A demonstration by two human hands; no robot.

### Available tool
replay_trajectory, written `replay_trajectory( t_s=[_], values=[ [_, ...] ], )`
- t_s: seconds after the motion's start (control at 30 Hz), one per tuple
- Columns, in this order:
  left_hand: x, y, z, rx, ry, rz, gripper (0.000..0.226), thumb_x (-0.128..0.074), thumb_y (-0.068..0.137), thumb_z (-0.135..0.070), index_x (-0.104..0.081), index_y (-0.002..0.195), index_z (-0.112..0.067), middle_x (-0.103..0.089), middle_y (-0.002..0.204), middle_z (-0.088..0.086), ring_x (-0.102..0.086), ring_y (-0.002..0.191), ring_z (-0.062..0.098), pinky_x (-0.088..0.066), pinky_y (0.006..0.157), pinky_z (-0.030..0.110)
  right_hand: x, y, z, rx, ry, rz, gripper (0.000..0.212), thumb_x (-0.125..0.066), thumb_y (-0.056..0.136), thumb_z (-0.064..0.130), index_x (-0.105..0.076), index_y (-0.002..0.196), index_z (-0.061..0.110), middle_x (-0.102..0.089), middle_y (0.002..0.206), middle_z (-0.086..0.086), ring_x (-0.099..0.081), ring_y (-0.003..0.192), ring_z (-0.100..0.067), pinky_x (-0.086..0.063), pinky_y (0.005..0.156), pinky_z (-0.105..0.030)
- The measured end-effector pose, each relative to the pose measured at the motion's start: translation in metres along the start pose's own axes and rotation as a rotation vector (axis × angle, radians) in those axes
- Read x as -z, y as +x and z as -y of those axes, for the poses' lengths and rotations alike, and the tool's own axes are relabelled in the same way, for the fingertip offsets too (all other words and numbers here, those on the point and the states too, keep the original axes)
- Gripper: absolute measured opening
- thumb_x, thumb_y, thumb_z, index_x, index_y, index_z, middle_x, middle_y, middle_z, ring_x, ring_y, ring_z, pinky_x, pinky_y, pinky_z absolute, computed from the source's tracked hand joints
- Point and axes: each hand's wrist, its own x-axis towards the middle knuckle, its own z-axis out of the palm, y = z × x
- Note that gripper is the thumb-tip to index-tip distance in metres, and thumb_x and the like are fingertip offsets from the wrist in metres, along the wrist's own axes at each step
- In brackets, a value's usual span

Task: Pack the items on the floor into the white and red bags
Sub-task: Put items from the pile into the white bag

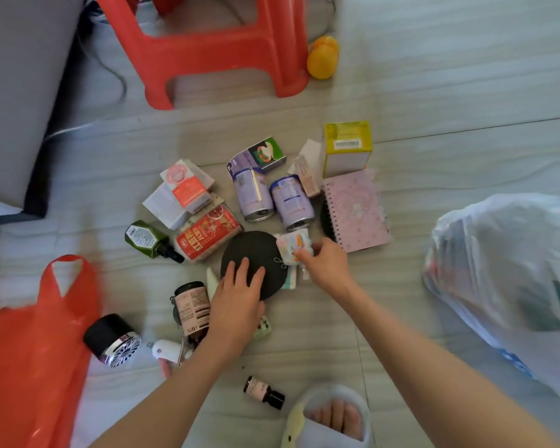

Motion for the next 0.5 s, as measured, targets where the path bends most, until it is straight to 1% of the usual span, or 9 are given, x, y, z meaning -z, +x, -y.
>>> replay_trajectory(
  t_s=[0.03, 0.07, 0.1, 0.13, 0.2, 0.27, 0.33, 0.4, 0.5],
  values=[
    [0.0, 0.0, 0.001, -0.038, -0.016, -0.033, 0.061, -0.076, 0.068, -0.019, -0.056, 0.125, -0.014, -0.05, 0.134, 0.019, -0.048, 0.123, 0.039, -0.05, 0.088, 0.046, 0.002, 0.0, -0.002, -0.035, 0.035, 0.01, 0.022, -0.066, 0.083, 0.023, -0.06, 0.091, 0.004, -0.06, 0.086, -0.005, -0.055, 0.085, -0.02, -0.035, 0.061, -0.02],
    [-0.001, -0.001, 0.004, -0.081, 0.011, -0.048, 0.058, -0.084, 0.056, -0.018, -0.066, 0.11, -0.013, -0.063, 0.119, 0.016, -0.06, 0.109, 0.037, -0.056, 0.071, 0.042, 0.003, -0.002, -0.003, -0.055, 0.069, 0.014, 0.018, -0.066, 0.082, 0.023, -0.057, 0.082, 0.008, -0.056, 0.079, -0.001, -0.052, 0.079, -0.018, -0.032, 0.053, -0.019],
    [0.0, -0.002, 0.006, -0.105, 0.037, -0.067, 0.055, -0.088, 0.047, -0.018, -0.07, 0.099, -0.013, -0.069, 0.106, 0.013, -0.067, 0.096, 0.033, -0.057, 0.057, 0.037, 0.002, -0.002, -0.006, -0.07, 0.102, 0.016, 0.019, -0.067, 0.082, 0.023, -0.055, 0.08, 0.008, -0.054, 0.077, 0.0, -0.05, 0.078, -0.017, -0.033, 0.05, -0.019],
    [0.001, -0.003, 0.009, -0.119, 0.044, -0.095, 0.053, -0.09, 0.043, -0.018, -0.072, 0.092, -0.013, -0.072, 0.097, 0.009, -0.07, 0.088, 0.028, -0.055, 0.048, 0.032, 0.001, -0.002, -0.008, -0.076, 0.143, 0.007, 0.021, -0.068, 0.081, 0.023, -0.054, 0.085, 0.008, -0.054, 0.08, -0.002, -0.051, 0.079, -0.017, -0.036, 0.054, -0.02],
    [0.008, -0.007, 0.012, -0.141, -0.004, -0.154, 0.047, -0.09, 0.044, -0.014, -0.072, 0.087, -0.012, -0.073, 0.085, 0.005, -0.071, 0.072, 0.019, -0.049, 0.039, 0.025, 0.0, -0.003, -0.012, -0.094, 0.218, -0.037, 0.028, -0.068, 0.08, 0.022, -0.053, 0.096, 0.005, -0.053, 0.088, -0.005, -0.051, 0.083, -0.019, -0.04, 0.068, -0.028],
    [0.017, -0.01, 0.014, -0.137, -0.096, -0.225, 0.038, -0.086, 0.054, -0.009, -0.07, 0.089, -0.01, -0.071, 0.072, 0.004, -0.066, 0.053, 0.018, -0.044, 0.034, 0.023, 0.004, -0.006, -0.017, -0.103, 0.235, -0.099, 0.027, -0.069, 0.08, 0.021, -0.049, 0.093, 0.008, -0.053, 0.088, -0.007, -0.052, 0.081, -0.021, -0.04, 0.072, -0.032],
    [0.031, -0.015, 0.014, -0.065, -0.201, -0.271, 0.026, -0.077, 0.069, -0.006, -0.068, 0.093, -0.007, -0.067, 0.062, 0.007, -0.06, 0.044, 0.023, -0.041, 0.036, 0.025, 0.011, -0.013, -0.021, -0.121, 0.207, -0.145, 0.027, -0.07, 0.079, 0.024, -0.048, 0.088, 0.011, -0.058, 0.087, -0.01, -0.057, 0.08, -0.026, -0.045, 0.072, -0.035],
    [0.048, -0.02, 0.015, 0.001, -0.304, -0.346, 0.018, -0.067, 0.079, -0.007, -0.066, 0.097, -0.005, -0.065, 0.061, 0.011, -0.059, 0.046, 0.029, -0.039, 0.042, 0.028, 0.025, -0.025, -0.019, -0.113, 0.227, -0.179, 0.026, -0.071, 0.076, 0.026, -0.049, 0.084, 0.014, -0.064, 0.089, -0.012, -0.063, 0.084, -0.03, -0.052, 0.078, -0.045],
    [0.077, -0.033, 0.005, -0.013, -0.478, -0.398, 0.018, -0.06, 0.085, -0.008, -0.065, 0.103, -0.007, -0.069, 0.08, 0.008, -0.062, 0.063, 0.027, -0.049, 0.053, 0.032, 0.058, -0.056, -0.008, -0.062, 0.252, -0.18, 0.023, -0.07, 0.076, 0.027, -0.05, 0.082, 0.017, -0.065, 0.088, -0.01, -0.066, 0.083, -0.029, -0.053, 0.08, -0.05]
  ],
)
